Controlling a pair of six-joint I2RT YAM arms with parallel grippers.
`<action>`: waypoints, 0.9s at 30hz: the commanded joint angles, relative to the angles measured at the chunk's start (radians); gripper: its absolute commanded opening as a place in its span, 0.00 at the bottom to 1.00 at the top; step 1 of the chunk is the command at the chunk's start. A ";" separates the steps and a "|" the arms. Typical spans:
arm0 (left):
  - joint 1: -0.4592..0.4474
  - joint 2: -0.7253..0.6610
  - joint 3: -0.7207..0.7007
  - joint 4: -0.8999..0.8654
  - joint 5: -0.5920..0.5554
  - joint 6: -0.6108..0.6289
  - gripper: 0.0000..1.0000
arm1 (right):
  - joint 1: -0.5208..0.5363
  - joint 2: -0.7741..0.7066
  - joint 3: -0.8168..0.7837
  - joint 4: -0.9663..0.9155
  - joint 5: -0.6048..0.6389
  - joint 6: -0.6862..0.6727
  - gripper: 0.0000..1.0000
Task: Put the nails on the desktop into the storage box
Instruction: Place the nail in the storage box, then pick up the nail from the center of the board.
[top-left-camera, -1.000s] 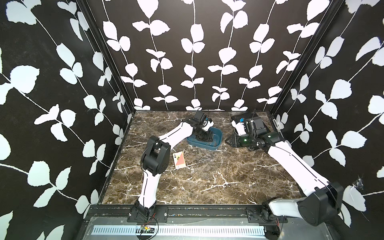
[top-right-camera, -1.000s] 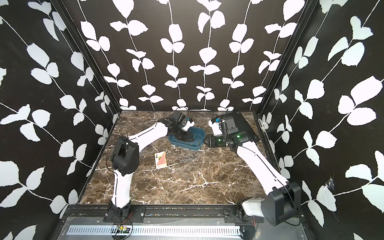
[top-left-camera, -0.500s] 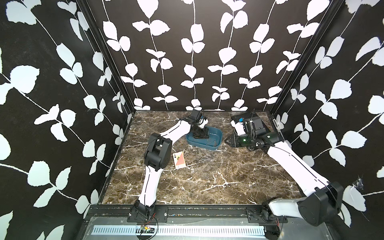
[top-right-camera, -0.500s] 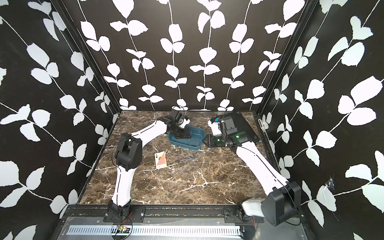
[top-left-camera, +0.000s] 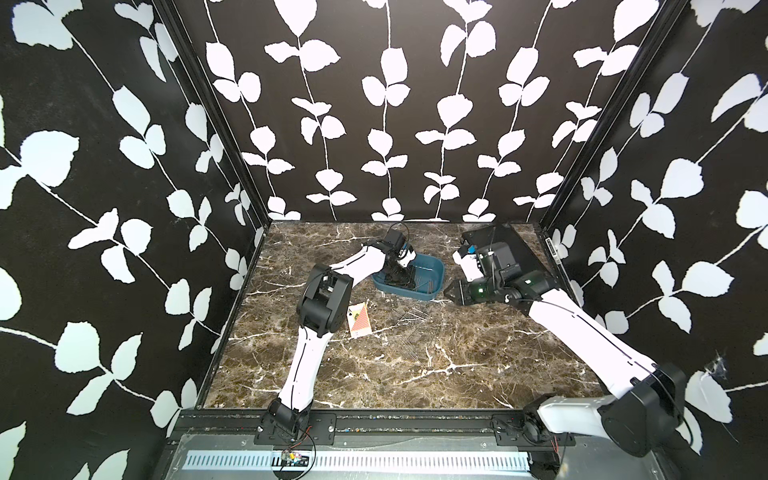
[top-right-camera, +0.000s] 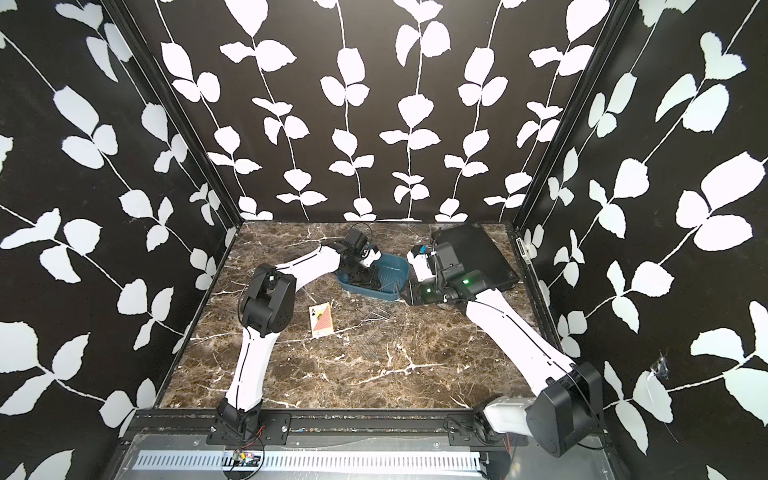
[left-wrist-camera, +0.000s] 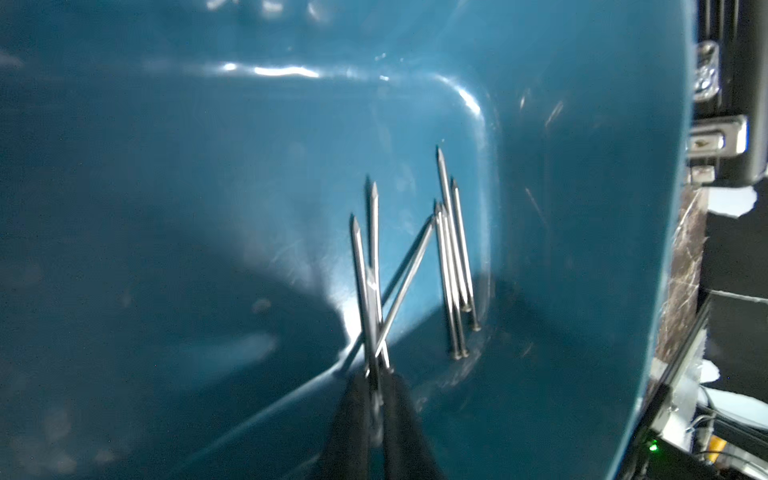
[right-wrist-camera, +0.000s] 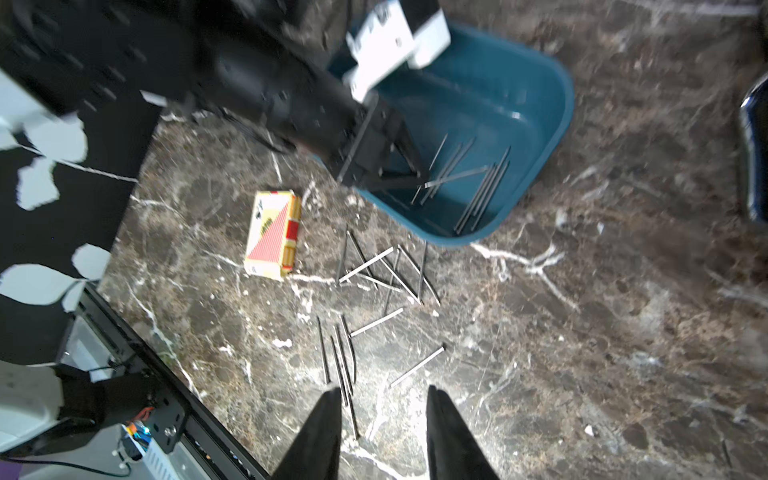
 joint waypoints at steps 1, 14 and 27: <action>0.000 -0.037 -0.010 -0.032 -0.006 0.018 0.21 | 0.037 -0.001 -0.068 -0.003 0.035 0.019 0.37; -0.001 -0.285 -0.189 0.027 -0.020 -0.030 0.36 | 0.098 0.115 -0.185 0.045 0.074 0.157 0.41; -0.002 -0.575 -0.452 0.074 -0.091 -0.008 0.47 | 0.183 0.272 -0.124 0.015 0.187 0.315 0.43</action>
